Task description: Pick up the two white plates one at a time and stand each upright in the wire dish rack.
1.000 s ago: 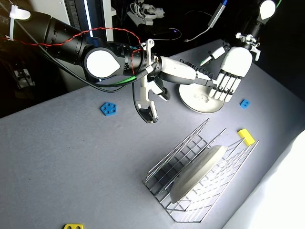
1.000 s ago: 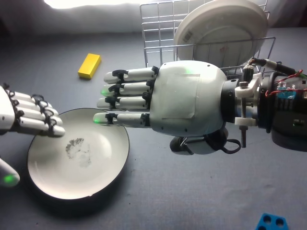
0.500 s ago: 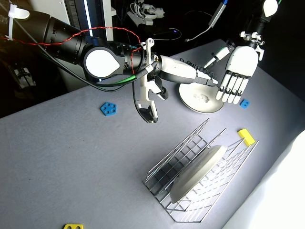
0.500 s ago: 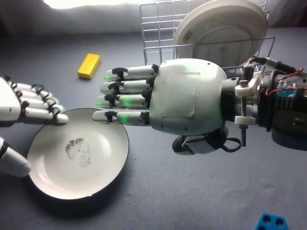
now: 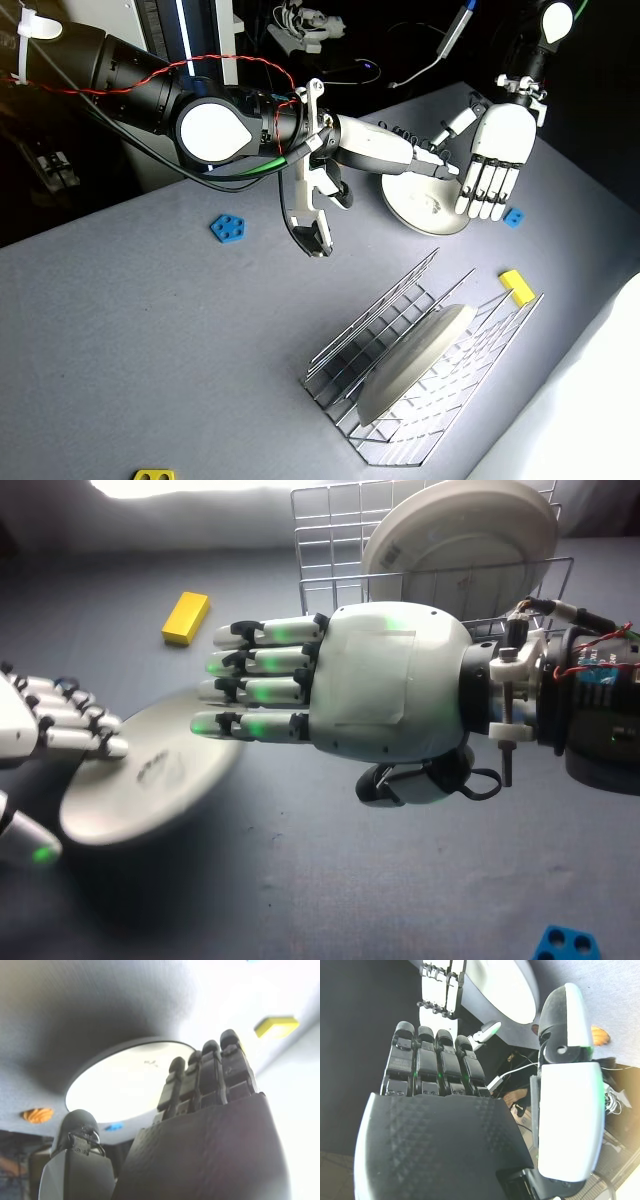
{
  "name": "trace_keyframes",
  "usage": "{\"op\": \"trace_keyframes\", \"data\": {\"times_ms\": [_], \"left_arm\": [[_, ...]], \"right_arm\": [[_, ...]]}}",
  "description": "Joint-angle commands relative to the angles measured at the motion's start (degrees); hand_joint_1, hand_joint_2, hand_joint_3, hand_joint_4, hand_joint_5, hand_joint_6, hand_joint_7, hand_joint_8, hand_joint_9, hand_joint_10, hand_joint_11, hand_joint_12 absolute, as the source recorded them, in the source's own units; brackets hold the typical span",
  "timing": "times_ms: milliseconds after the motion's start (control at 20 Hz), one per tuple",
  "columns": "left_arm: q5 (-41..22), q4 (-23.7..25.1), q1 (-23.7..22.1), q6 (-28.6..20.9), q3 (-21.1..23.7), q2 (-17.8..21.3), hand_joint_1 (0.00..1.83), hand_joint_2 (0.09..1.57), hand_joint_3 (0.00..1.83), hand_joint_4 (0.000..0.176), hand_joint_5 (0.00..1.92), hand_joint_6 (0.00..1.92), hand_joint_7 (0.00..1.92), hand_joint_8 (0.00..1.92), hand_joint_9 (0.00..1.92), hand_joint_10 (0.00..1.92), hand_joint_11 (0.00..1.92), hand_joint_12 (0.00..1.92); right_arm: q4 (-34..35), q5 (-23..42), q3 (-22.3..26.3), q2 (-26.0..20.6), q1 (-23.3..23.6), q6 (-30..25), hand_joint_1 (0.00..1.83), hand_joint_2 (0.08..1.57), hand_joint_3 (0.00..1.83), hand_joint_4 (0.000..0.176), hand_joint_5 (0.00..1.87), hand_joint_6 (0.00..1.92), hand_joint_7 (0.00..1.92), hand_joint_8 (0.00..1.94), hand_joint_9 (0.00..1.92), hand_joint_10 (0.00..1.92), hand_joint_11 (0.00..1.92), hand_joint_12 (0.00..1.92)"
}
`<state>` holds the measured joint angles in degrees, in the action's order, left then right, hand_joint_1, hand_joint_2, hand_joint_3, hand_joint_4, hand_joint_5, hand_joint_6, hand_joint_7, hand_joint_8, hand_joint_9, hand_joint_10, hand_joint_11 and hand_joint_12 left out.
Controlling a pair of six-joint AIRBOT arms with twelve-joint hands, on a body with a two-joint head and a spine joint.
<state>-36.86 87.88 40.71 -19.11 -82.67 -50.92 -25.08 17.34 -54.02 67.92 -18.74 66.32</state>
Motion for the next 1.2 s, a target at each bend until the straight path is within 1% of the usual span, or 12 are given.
{"op": "trace_keyframes", "data": {"times_ms": [0, 50, 150, 250, 400, 500, 700, 800, 850, 950, 1000, 1150], "left_arm": [[-1.62, -0.15, 0.45, 0.02, 0.27, -0.42, 0.0, 1.06, 0.0, 0.0, 0.0, 0.0, 0.0, 0.0, 0.0, 0.0, 0.0, 0.0], [-1.65, -0.15, 0.92, 0.02, 0.29, -0.44, 0.0, 1.05, 0.0, 0.0, 0.0, 0.0, 0.0, 0.0, 0.0, 0.0, 0.0, 0.0], [-1.76, -0.14, 1.42, 0.02, 0.31, -0.48, 0.0, 1.05, 0.0, 0.0, 0.0, 0.0, 0.0, 0.0, 0.0, 0.0, 0.0, 0.0], [-2.11, -0.16, 1.67, 0.02, 0.12, -0.63, 0.0, 1.05, 0.0, 0.0, 0.0, 0.0, 0.0, 0.0, 0.0, 0.0, 0.0, 0.0], [-2.25, -0.16, 1.67, 0.04, 0.03, -0.76, 0.0, 1.06, 0.0, 0.0, 0.0, 0.0, 0.0, 0.0, 0.0, 0.0, 0.0, 0.0], [-2.44, -0.17, 1.65, 0.04, -0.1, -0.91, 0.0, 1.06, 0.0, 0.0, 0.0, 0.0, 0.0, 0.0, 0.0, 0.0, 0.0, 0.0], [-3.21, -0.46, 0.86, 0.04, -0.3, -0.7, 0.0, 1.05, 0.0, 0.0, 0.0, 0.0, 0.0, 0.0, 0.0, 0.0, 0.0, 0.0], [-3.86, -0.85, 0.27, 0.06, -0.77, -0.87, 0.0, 1.05, 0.0, 0.0, 0.01, 0.0, 0.0, 0.0, 0.0, 0.0, 0.0, 0.0], [-4.0, -1.11, 0.2, 0.07, -0.86, -0.83, 0.0, 1.05, 0.0, 0.0, 0.0, 0.0, 0.0, 0.0, 0.0, 0.0, 0.0, 0.0], [-4.16, -1.34, 0.13, 0.19, -0.93, -0.9, 0.0, 1.05, 0.0, 0.0, 0.0, 0.0, 0.0, 0.0, 0.0, 0.0, 0.0, 0.0], [-4.16, -1.34, 0.04, 0.42, -0.93, -0.95, 0.0, 1.05, 0.0, 0.0, 0.0, 0.0, 0.0, 0.0, 0.0, 0.0, 0.0, 0.0], [-4.24, -1.36, -0.02, 0.72, -0.94, -1.07, 0.0, 1.06, 0.0, 0.0, 0.0, 0.0, 0.0, 0.0, 0.0, 0.0, 0.0, 0.0]], "right_arm": [[0.55, 6.53, 0.51, -0.27, 0.45, 0.4, 0.97, 1.0, 0.0, 0.0, 0.0, 0.0, 0.0, 0.0, 0.0, 0.0, 0.0, 0.0], [0.54, 6.53, 0.75, -0.28, 0.36, 0.4, 0.94, 1.0, 0.0, 0.0, 0.0, 0.0, 0.0, 0.0, 0.0, 0.0, 0.0, 0.0], [0.5, 6.53, 0.97, -0.26, 0.21, 0.48, 0.97, 1.0, 0.0, 0.0, 0.0, 0.0, 0.0, 0.0, 0.0, 0.0, 0.0, 0.0], [0.5, 6.7, 0.91, -0.19, 0.13, 0.67, 0.94, 1.03, 0.01, 0.0, 0.0, 0.0, 0.0, 0.0, 0.0, 0.0, 0.0, 0.0], [0.51, 7.63, 0.16, 0.36, 0.26, 0.79, 1.0, 1.01, 0.0, 0.0, 0.0, 0.0, 0.0, 0.0, 0.0, 0.0, 0.0, 0.0], [0.51, 7.61, 0.02, 0.4, 0.22, 0.84, 0.96, 1.02, 0.0, 0.0, 0.0, 0.0, 0.0, 0.0, 0.0, 0.0, 0.0, 0.0], [0.51, 7.64, -0.07, 0.38, 0.18, 1.75, 0.99, 1.02, 0.0, 0.0, 0.0, 0.0, 0.0, 0.0, 0.0, 0.0, 0.0, 0.0], [0.51, 8.0, -0.73, 0.7, 0.13, 2.41, 0.97, 1.03, 0.01, 0.0, 0.0, 0.0, 0.0, 0.0, 0.0, 0.0, 0.0, 0.0], [0.51, 8.01, -1.83, 1.62, 0.25, 2.41, 1.01, 1.03, 0.01, 0.0, 0.0, 0.0, 0.0, 0.0, 0.0, 0.0, 0.0, 0.0], [0.52, 7.59, -3.82, 3.28, 0.49, 2.42, 1.05, 0.99, 0.0, 0.0, 0.0, 0.0, 0.0, 0.0, 0.0, 0.0, 0.0, 0.0], [0.52, 7.35, -4.48, 3.93, 0.49, 2.44, 1.03, 1.01, 0.0, 0.0, 0.0, 0.0, 0.0, 0.0, 0.0, 0.0, 0.0, 0.0], [0.52, 6.73, -6.23, 5.76, 0.46, 2.83, 1.05, 1.01, 0.0, 0.0, 0.0, 0.0, 0.0, 0.0, 0.0, 0.0, 0.0, 0.0]]}}
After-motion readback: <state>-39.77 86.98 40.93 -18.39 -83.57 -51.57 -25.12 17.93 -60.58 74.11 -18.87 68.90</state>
